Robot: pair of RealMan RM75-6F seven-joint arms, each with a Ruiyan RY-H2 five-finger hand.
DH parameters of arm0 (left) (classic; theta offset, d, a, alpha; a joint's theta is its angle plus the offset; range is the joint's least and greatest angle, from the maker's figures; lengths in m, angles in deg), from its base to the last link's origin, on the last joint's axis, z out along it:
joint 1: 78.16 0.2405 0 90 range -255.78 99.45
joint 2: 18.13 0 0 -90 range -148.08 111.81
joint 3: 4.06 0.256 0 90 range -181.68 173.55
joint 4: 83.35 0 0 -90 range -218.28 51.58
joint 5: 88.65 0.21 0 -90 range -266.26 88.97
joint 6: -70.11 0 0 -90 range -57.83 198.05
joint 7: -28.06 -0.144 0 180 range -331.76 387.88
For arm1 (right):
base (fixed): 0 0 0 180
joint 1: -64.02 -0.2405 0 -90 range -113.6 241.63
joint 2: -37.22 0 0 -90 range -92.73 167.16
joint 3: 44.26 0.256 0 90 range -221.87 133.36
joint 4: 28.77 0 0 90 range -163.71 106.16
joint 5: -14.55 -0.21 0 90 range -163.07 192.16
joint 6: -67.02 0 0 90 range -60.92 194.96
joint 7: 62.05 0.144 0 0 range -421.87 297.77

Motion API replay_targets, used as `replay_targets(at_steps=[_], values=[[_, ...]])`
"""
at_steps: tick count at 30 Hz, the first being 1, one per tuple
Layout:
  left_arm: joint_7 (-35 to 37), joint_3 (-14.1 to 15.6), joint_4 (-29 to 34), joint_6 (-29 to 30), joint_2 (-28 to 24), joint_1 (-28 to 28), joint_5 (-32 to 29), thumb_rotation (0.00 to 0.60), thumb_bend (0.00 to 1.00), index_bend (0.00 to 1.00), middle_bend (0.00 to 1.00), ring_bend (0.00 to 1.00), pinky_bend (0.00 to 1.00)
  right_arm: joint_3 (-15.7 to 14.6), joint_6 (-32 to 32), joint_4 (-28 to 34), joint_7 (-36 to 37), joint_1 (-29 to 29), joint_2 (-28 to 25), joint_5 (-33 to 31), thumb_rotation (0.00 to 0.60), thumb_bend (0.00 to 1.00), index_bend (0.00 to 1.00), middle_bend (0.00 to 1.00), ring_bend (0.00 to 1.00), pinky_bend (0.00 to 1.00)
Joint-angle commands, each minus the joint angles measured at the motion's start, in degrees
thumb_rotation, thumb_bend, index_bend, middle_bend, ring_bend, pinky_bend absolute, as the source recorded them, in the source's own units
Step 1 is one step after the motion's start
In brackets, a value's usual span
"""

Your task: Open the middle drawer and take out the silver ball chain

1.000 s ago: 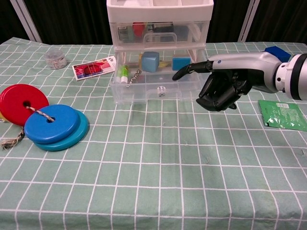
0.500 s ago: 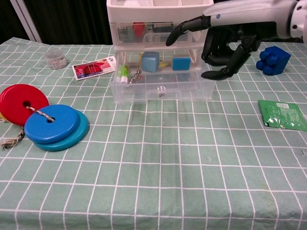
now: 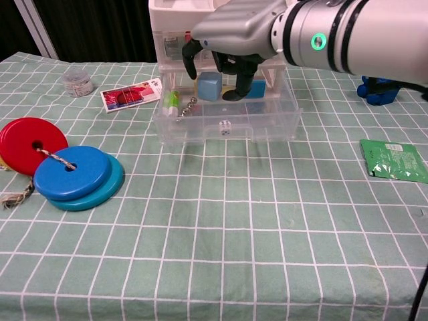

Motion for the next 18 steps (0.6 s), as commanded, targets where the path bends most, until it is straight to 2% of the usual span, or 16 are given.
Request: replay_targets(at_steps=[1, 18], values=[[0.26, -0.06, -0.26, 0.22, 0.18, 0.16, 0.01, 0.600, 0.04, 0.30, 0.22, 0.18, 0.19, -0.64, 1.04, -3.34, -1.75, -1.73, 3.04, -0.88, 0.600, 0.22, 0.33, 0.90, 0.90, 0.90], [1.11, -0.44, -1.43, -0.36, 0.98, 0.11, -0.17, 0.600, 0.04, 0.30, 0.22, 0.18, 0.19, -2.55, -0.07, -11.54, 3.04, -1.61, 8.88, 6.72, 0.600, 0.28, 0.36, 0.91, 0.90, 0.90]])
